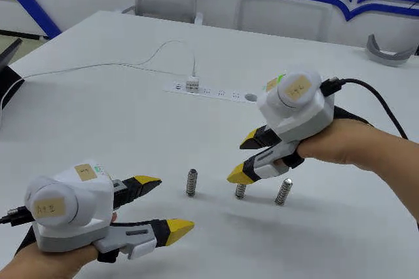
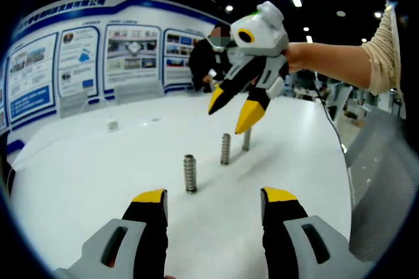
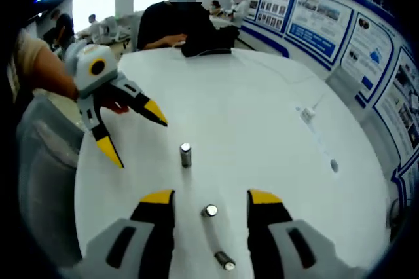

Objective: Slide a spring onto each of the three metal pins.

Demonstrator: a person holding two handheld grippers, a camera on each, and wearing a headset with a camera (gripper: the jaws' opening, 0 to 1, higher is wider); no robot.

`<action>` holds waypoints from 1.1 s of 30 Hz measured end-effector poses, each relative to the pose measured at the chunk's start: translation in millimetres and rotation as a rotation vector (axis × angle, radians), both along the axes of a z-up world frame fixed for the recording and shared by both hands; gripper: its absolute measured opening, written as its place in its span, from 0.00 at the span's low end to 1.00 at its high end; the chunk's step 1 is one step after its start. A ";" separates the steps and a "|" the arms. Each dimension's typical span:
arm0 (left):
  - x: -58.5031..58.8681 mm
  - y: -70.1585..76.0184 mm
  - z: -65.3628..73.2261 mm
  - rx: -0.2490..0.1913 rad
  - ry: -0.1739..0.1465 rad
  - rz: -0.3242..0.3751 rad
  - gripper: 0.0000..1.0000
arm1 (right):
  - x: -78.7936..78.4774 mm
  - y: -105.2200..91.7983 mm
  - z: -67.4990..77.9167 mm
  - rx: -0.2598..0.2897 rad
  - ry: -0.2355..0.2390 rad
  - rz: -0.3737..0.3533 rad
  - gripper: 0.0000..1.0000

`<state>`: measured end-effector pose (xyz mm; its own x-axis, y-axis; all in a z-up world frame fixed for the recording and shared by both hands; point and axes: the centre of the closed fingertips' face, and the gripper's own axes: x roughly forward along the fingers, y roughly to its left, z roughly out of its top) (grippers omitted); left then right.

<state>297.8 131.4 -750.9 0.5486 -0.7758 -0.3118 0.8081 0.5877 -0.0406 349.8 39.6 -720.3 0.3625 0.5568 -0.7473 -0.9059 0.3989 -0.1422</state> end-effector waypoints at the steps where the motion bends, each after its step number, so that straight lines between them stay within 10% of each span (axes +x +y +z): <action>1: 0.4 -0.1 -0.7 0.000 0.001 0.000 0.58 | -1.1 -4.5 2.0 0.013 -0.007 -0.013 0.46; 33: 2.1 2.4 -1.2 0.004 0.008 0.005 0.64 | -41.6 -88.2 -13.0 0.242 -0.111 -0.214 0.64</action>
